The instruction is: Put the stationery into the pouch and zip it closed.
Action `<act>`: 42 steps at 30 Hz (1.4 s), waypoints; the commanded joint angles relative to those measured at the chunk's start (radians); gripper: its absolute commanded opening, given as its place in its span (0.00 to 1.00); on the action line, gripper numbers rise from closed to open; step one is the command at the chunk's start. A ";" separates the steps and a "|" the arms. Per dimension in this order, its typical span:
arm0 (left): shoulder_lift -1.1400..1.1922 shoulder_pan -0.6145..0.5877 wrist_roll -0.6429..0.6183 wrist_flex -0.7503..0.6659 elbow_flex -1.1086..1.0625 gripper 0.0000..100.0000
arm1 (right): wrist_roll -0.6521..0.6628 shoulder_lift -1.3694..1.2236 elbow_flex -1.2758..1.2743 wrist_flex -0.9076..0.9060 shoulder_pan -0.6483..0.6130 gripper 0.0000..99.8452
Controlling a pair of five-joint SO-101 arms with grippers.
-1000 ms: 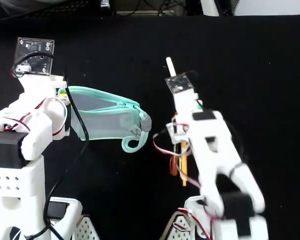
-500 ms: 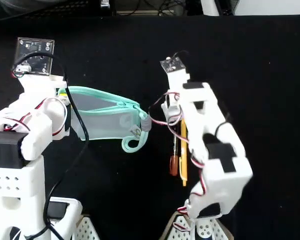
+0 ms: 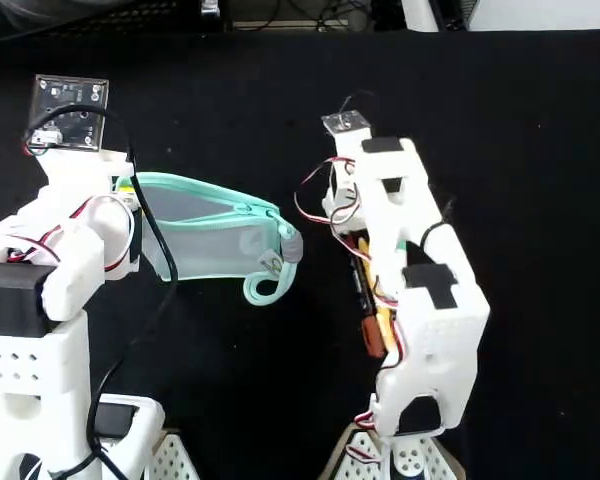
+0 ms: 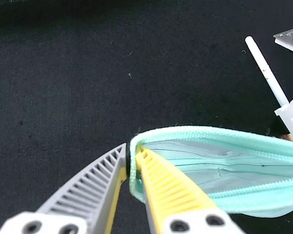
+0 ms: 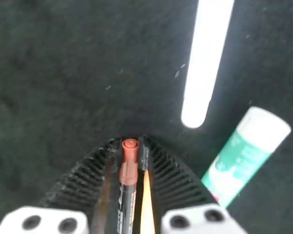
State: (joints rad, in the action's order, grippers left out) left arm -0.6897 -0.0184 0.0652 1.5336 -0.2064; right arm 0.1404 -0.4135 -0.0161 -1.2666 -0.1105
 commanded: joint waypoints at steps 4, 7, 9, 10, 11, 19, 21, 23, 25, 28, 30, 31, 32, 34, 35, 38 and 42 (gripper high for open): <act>0.014 0.010 -0.002 0.017 -0.088 0.03 | -0.008 0.429 -0.079 -0.086 -0.025 0.01; 0.014 0.010 -0.002 0.015 -0.088 0.03 | -0.008 0.639 -0.107 -0.120 -0.025 0.01; 0.014 0.010 -0.002 0.005 -0.090 0.03 | -0.008 0.777 -0.119 -0.123 -0.025 0.01; 0.014 0.010 -0.002 0.005 -0.090 0.03 | -0.011 0.846 -0.124 -0.121 -0.025 0.01; 0.014 0.010 -0.002 0.005 -0.090 0.03 | -0.011 0.914 -0.125 -0.120 -0.025 0.01; 0.014 0.010 -0.002 0.005 -0.090 0.03 | -0.009 1.435 -0.119 0.028 -0.215 0.01; 0.014 0.010 -0.002 0.005 -0.090 0.03 | -0.008 1.523 -0.128 0.135 -0.307 0.01; 0.014 0.010 -0.002 0.005 -0.090 0.03 | -0.008 1.584 -0.143 0.262 -0.396 0.01; 0.014 0.010 -0.002 0.005 -0.090 0.03 | -0.008 1.621 -0.171 0.377 -0.476 0.01; 0.014 0.010 -0.002 0.005 -0.090 0.03 | -0.008 1.632 -0.226 0.488 -0.614 0.01; 0.014 0.010 -0.002 0.005 -0.090 0.03 | -0.008 1.627 -0.283 0.540 -0.681 0.01; 0.014 0.010 -0.002 0.005 -0.090 0.03 | -0.008 1.618 -0.315 0.583 -0.697 0.01; 0.014 0.010 -0.002 0.005 -0.090 0.03 | -0.008 1.604 -0.344 0.628 -0.700 0.01; 0.014 0.010 -0.002 0.005 -0.090 0.03 | -0.008 1.567 -0.383 0.707 -0.701 0.01; 0.014 0.010 -0.002 0.005 -0.090 0.03 | -0.008 1.546 -0.392 0.736 -0.704 0.01; 0.014 0.010 -0.002 0.005 -0.090 0.03 | -0.008 1.472 -0.400 0.787 -0.706 0.01; 0.014 0.008 -0.002 0.008 -0.090 0.03 | -0.008 1.399 -0.421 0.790 -0.706 0.01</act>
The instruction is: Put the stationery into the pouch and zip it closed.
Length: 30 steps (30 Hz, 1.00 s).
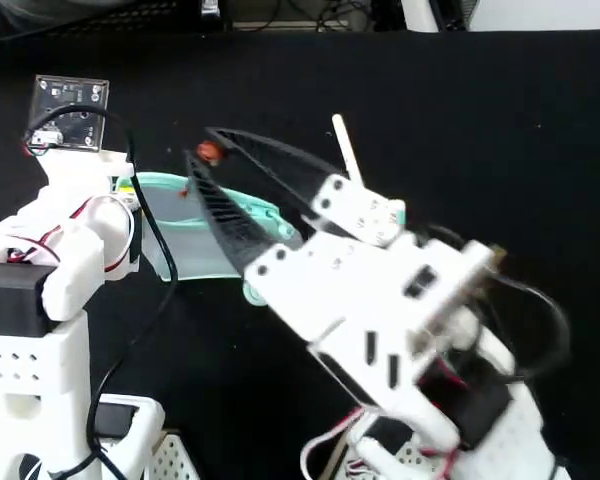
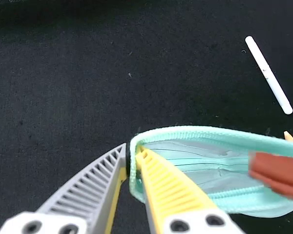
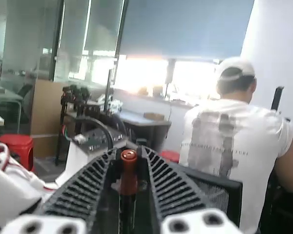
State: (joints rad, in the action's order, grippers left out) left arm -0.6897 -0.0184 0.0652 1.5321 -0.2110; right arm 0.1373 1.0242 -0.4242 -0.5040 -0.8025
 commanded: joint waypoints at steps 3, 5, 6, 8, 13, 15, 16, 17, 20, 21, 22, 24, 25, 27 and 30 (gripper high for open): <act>0.014 0.008 -0.002 0.009 -0.085 0.03 | -0.005 -0.033 -0.062 0.028 -0.014 0.01; 0.014 0.008 -0.002 0.009 -0.085 0.03 | -0.005 -0.010 -0.101 0.028 -0.012 0.01; 0.014 0.008 -0.002 0.009 -0.085 0.03 | -0.005 0.002 -0.122 0.026 -0.011 0.01; 0.014 0.008 -0.002 0.009 -0.085 0.03 | -0.005 0.027 -0.173 0.011 -0.011 0.01; 0.014 0.008 -0.002 0.009 -0.085 0.03 | -0.002 0.038 -0.245 -0.124 -0.008 0.06; 0.014 0.008 -0.002 0.009 -0.085 0.03 | 0.032 0.038 -0.217 -0.176 -0.008 0.15; 0.014 0.008 -0.002 0.009 -0.085 0.03 | 0.043 0.035 -0.189 -0.203 -0.011 0.21; 0.014 0.008 -0.002 0.009 -0.085 0.03 | 0.044 0.035 -0.154 -0.232 -0.014 0.25; 0.014 0.008 -0.002 0.009 -0.085 0.03 | 0.044 0.033 -0.022 -0.318 -0.014 0.26; 0.014 0.008 -0.002 0.009 -0.085 0.03 | 0.044 0.033 0.028 -0.348 -0.014 0.25; 0.014 0.008 -0.002 0.009 -0.085 0.03 | 0.044 0.033 0.082 -0.377 -0.011 0.25; 0.014 0.008 -0.002 0.008 -0.085 0.03 | 0.044 0.035 0.186 -0.431 -0.006 0.24; 0.014 0.008 -0.002 0.008 -0.085 0.03 | 0.044 0.038 0.237 -0.462 0.005 0.24; 0.014 0.008 -0.002 0.008 -0.085 0.03 | 0.044 0.036 0.314 -0.526 0.081 0.24; 0.014 0.008 -0.002 0.008 -0.085 0.03 | 0.037 0.035 0.300 -0.652 0.296 0.20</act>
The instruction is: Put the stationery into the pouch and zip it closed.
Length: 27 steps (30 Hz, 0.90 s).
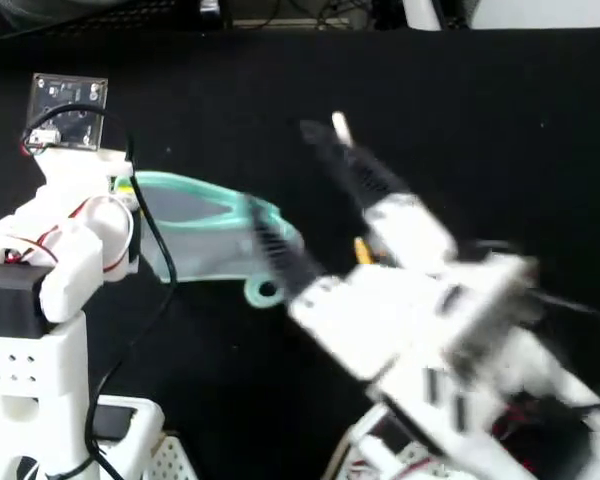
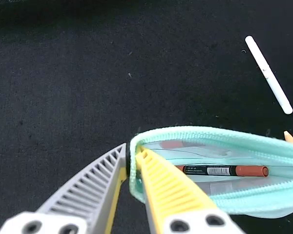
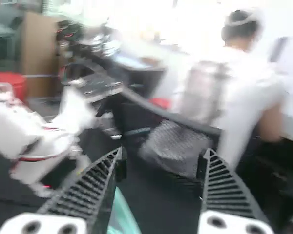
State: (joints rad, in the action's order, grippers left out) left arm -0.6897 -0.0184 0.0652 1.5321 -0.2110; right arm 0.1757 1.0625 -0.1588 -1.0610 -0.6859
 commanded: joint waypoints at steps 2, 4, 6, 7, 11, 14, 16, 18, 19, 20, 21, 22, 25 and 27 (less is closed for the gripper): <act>0.014 0.008 -0.002 0.008 -0.085 0.03 | -0.002 -0.004 -0.068 -0.158 0.336 0.13; 0.014 0.008 -0.002 0.008 -0.085 0.03 | 0.000 -0.004 -0.239 -0.164 0.465 0.06; 0.014 0.008 -0.002 0.006 -0.085 0.03 | 0.005 -0.008 -0.435 -0.133 0.532 0.06; 0.014 0.008 -0.002 0.006 -0.085 0.03 | 0.006 -0.018 -0.532 -0.112 0.549 0.08; 0.014 0.008 -0.002 0.006 -0.085 0.03 | 0.038 -0.120 -0.817 0.058 0.559 0.13; 0.014 0.008 -0.002 0.006 -0.085 0.03 | 0.063 -0.259 -0.868 0.190 0.559 0.12; 0.014 0.008 -0.002 0.008 -0.085 0.03 | 0.063 -0.377 -0.829 0.210 0.560 0.12; 0.014 0.008 -0.002 0.008 -0.085 0.03 | 0.063 -0.515 -0.759 0.210 0.562 0.12; 0.014 0.008 -0.002 0.009 -0.085 0.03 | 0.063 -0.590 -0.716 0.210 0.563 0.12; 0.014 0.008 -0.002 0.009 -0.085 0.03 | 0.063 -0.665 -0.673 0.209 0.565 0.12; 0.014 0.008 -0.002 0.009 -0.085 0.03 | 0.063 -0.739 -0.631 0.209 0.566 0.12; 0.014 0.008 -0.002 0.011 -0.085 0.03 | 0.063 -0.811 -0.587 0.203 0.569 0.12; 0.014 0.008 -0.002 0.011 -0.085 0.03 | 0.063 -1.001 -0.444 0.160 0.569 0.12; 0.014 0.008 -0.002 0.011 -0.085 0.03 | 0.063 -1.104 -0.352 0.118 0.569 0.12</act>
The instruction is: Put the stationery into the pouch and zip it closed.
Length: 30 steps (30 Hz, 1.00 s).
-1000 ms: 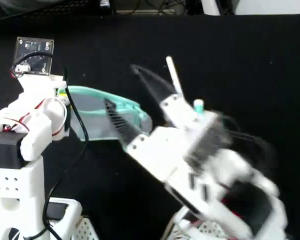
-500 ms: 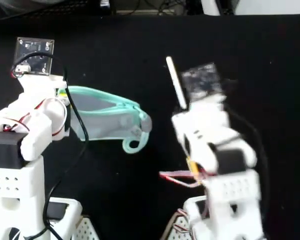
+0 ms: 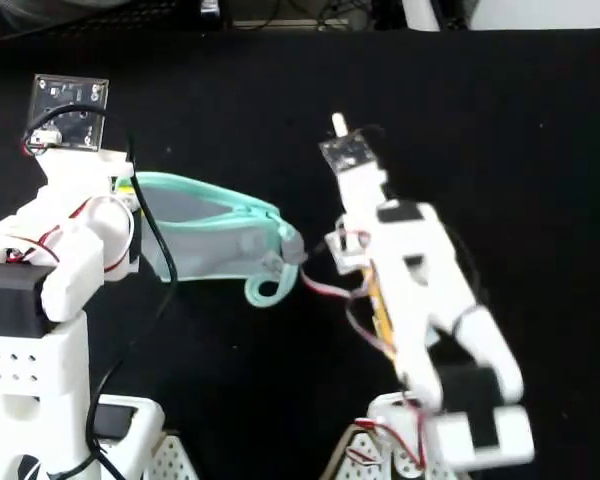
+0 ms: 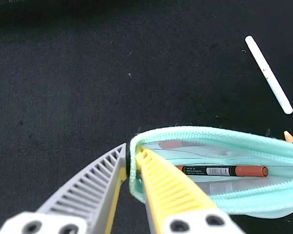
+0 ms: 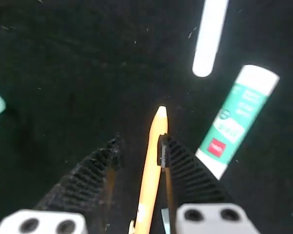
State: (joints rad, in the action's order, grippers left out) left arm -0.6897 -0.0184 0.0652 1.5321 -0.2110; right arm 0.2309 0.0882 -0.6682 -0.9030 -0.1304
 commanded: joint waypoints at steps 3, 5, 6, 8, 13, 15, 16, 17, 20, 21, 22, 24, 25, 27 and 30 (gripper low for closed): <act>0.014 0.008 -0.002 0.011 -0.085 0.03 | 0.008 -0.248 0.275 -0.095 0.018 0.12; 0.014 0.008 -0.002 0.011 -0.085 0.03 | 0.008 -0.303 0.340 -0.130 0.029 0.12; 0.014 0.008 -0.002 0.012 -0.085 0.03 | 0.008 -0.323 0.364 -0.146 0.035 0.12; 0.014 0.008 -0.002 0.012 -0.085 0.03 | 0.009 -0.349 0.398 -0.167 0.049 0.12; 0.014 0.008 -0.002 0.011 -0.085 0.03 | 0.060 -0.361 0.415 -0.186 0.063 0.12; 0.014 0.008 -0.002 0.011 -0.085 0.03 | 0.083 -0.366 0.415 -0.207 0.061 0.12; 0.014 0.008 -0.002 0.009 -0.085 0.03 | 0.097 -0.369 0.415 -0.219 0.060 0.12; 0.014 0.008 -0.002 0.009 -0.085 0.03 | 0.112 -0.374 0.417 -0.232 0.058 0.12; 0.014 0.008 -0.002 0.009 -0.085 0.03 | 0.161 -0.381 0.418 -0.249 0.057 0.01; 0.014 0.008 -0.002 0.009 -0.085 0.03 | 0.164 -0.381 0.417 -0.252 0.060 0.01; 0.014 0.008 -0.002 0.009 -0.085 0.03 | 0.167 -0.375 0.418 -0.259 0.063 0.02; 0.014 0.008 -0.002 0.009 -0.085 0.03 | 0.169 -0.340 0.418 -0.269 0.063 0.01; 0.014 0.008 -0.002 0.009 -0.085 0.03 | 0.169 -0.308 0.415 -0.279 0.063 0.01; 0.014 0.008 -0.002 0.009 -0.085 0.03 | 0.169 -0.206 0.410 -0.311 0.063 0.01; 0.014 0.008 -0.002 0.011 -0.085 0.03 | 0.164 0.005 0.409 -0.407 0.063 0.01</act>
State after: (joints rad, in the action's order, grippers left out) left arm -0.6897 -0.0184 0.0652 1.5321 -0.2110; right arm 0.3936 -0.1266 -0.2862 -1.2390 -0.0752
